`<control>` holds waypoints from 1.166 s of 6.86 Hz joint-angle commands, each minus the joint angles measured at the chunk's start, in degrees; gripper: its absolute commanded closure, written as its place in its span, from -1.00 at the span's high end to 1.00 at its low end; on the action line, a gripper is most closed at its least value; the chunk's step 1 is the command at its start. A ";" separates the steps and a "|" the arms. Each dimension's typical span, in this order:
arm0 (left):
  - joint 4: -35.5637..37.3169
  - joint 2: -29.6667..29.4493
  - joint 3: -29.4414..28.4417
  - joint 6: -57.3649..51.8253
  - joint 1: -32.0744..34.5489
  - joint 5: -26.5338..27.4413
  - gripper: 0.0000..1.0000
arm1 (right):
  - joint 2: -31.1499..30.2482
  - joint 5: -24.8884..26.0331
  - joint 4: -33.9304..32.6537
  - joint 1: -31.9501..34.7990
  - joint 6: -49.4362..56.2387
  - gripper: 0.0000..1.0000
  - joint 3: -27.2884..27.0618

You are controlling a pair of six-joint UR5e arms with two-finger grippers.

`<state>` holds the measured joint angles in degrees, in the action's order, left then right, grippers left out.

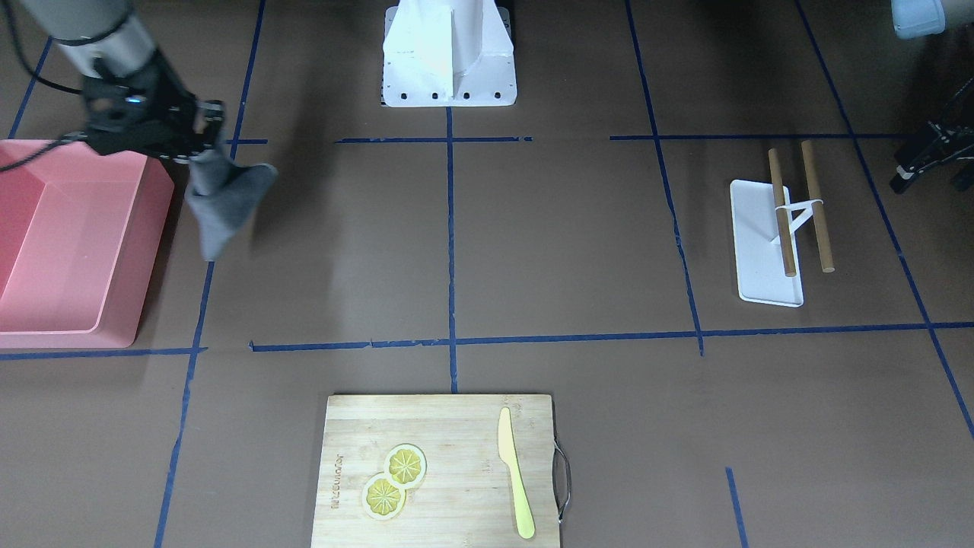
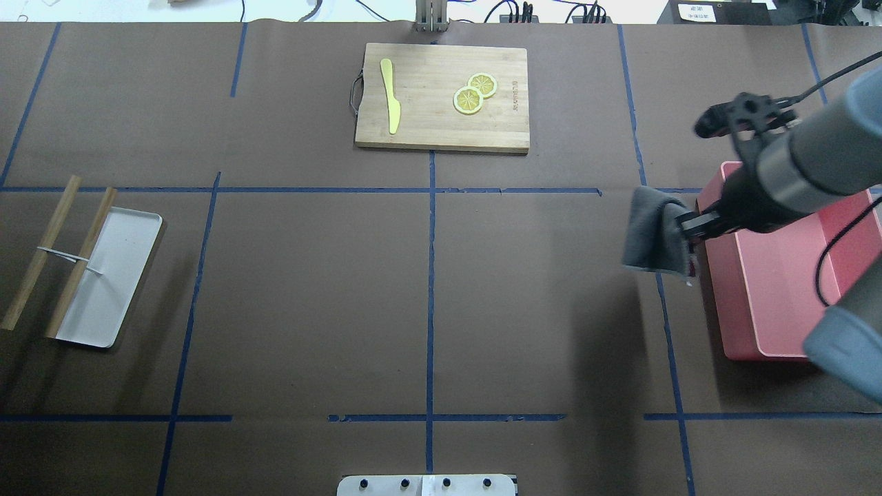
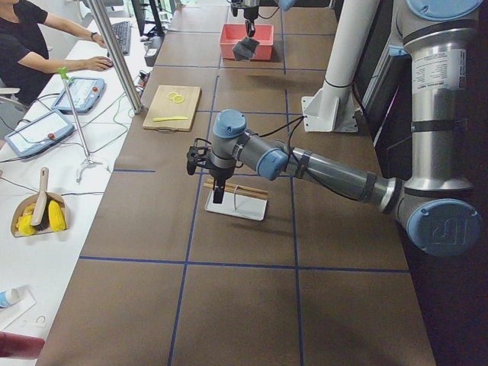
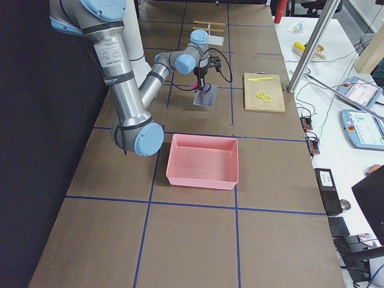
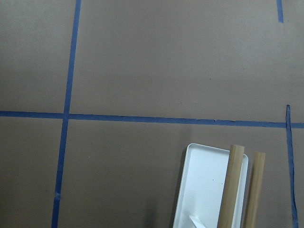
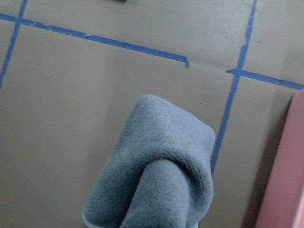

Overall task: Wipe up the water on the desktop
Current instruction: 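Carry the grey cloth with the right gripper over the pink bin, then release the grey cloth into the pink bin and raise the right gripper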

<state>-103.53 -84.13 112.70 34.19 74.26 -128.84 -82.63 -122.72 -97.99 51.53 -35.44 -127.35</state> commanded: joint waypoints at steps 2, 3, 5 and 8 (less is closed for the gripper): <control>-0.09 -0.07 -0.12 0.17 -0.08 0.00 1.00 | -14.55 -7.27 -0.10 17.88 31.16 -0.95 2.26; -0.09 -0.07 0.06 0.18 -0.08 0.00 1.00 | -15.88 -6.74 0.51 18.17 34.18 -0.85 4.64; 0.00 -0.07 0.15 0.44 -0.08 0.00 1.00 | -15.37 -6.65 3.48 17.91 34.39 -0.65 9.82; -0.09 0.01 -0.03 0.44 -0.08 0.00 1.00 | -15.10 -6.39 9.66 16.68 34.12 0.98 14.85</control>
<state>-103.59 -84.18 112.67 34.62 74.18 -128.85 -97.78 -129.29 -89.52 68.75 -1.16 -113.48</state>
